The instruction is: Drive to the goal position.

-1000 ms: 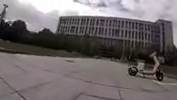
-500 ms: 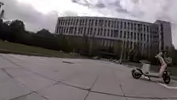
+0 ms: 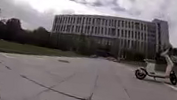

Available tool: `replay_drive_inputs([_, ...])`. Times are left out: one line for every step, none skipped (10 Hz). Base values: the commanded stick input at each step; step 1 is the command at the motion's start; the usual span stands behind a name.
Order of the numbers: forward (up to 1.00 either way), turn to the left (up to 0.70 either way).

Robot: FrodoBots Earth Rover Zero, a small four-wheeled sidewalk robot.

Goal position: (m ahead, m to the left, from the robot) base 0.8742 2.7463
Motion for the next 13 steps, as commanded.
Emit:
replay_drive_inputs([1.0,0.0])
replay_drive_inputs([1.0,-0.14])
replay_drive_inputs([1.0,-0.22])
replay_drive_inputs([1.0,-0.1])
replay_drive_inputs([1.0,0.0])
replay_drive_inputs([1.0,0.0])
replay_drive_inputs([1.0,-0.09])
replay_drive_inputs([1.0,-0.23])
replay_drive_inputs([1.0,-0.08])
replay_drive_inputs([1.0,-0.1])
replay_drive_inputs([1.0,-0.24])
replay_drive_inputs([1.0,-0.24])
replay_drive_inputs([1.0,-0.24])
